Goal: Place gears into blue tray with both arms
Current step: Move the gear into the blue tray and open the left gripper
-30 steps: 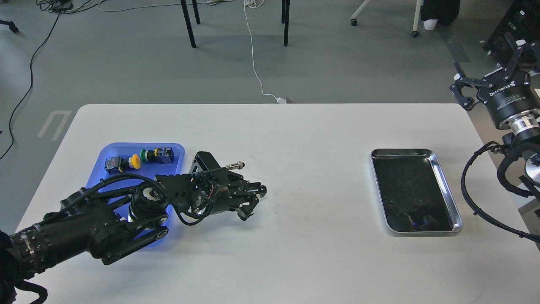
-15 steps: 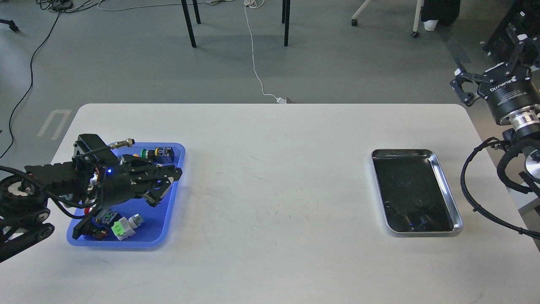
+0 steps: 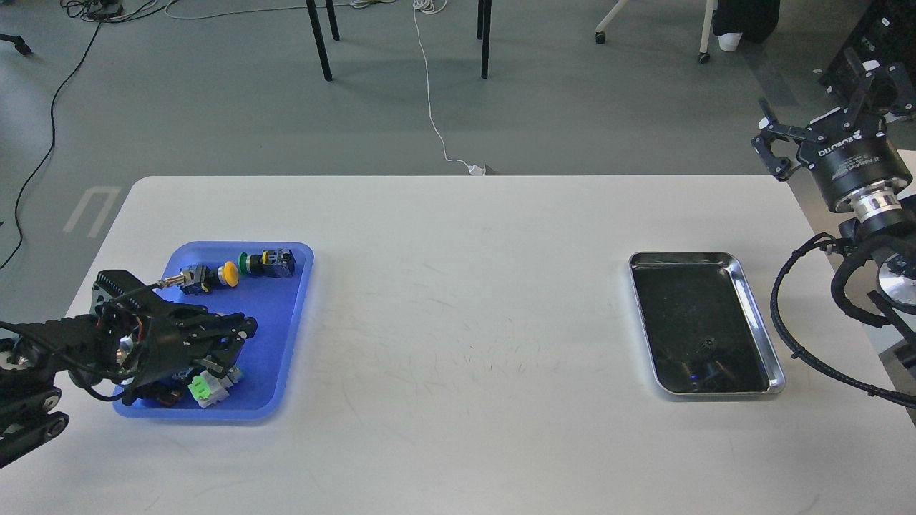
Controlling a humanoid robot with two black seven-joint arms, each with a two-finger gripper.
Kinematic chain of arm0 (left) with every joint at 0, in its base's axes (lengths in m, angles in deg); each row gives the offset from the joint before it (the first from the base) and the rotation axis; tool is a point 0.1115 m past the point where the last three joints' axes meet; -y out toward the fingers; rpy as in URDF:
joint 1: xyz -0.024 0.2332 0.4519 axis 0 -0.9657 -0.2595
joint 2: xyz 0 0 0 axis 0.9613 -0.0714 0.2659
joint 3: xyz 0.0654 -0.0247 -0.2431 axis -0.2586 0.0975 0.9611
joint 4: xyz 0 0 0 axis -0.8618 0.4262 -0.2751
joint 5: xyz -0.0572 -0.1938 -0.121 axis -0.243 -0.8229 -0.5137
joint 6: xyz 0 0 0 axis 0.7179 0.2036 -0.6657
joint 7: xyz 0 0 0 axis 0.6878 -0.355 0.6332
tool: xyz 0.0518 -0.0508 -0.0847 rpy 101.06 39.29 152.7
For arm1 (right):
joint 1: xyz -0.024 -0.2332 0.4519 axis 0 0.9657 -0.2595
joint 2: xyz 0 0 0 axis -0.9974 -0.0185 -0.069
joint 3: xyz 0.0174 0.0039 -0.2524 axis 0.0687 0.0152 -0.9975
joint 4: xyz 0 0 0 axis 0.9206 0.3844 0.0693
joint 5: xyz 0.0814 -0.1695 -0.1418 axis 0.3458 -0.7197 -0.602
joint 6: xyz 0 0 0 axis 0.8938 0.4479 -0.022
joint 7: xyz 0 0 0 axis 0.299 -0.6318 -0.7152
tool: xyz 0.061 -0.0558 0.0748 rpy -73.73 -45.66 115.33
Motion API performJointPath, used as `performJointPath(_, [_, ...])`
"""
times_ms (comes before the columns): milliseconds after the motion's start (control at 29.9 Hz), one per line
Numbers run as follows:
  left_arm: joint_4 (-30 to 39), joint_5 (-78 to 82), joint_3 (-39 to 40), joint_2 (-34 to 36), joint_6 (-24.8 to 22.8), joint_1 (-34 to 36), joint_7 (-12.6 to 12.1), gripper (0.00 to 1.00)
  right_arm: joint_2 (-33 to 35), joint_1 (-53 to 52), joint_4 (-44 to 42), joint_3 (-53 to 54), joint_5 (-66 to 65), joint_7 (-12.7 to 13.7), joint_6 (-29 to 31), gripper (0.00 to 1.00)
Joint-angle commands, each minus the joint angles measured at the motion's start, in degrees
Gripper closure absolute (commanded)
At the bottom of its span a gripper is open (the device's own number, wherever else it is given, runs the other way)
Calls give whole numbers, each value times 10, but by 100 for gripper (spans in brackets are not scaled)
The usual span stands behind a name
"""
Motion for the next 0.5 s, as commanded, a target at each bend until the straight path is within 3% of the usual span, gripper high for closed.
performJointPath(0, [-1,-3,1,2,0,1,1,49,0,1,0,0,0,0,0,1])
performJointPath(33, [-1,-8,5,2,1,1,0,34,0,1,0,0,0,0,0,1])
performJointPath(67, [-1,-16,6,2,1,1,-1,26,1,1,0,0,1,0,0,1])
performJointPath(468, [6,-257,29,3,-1,59,0,13,6,1,-1,1,0,-2,0,1])
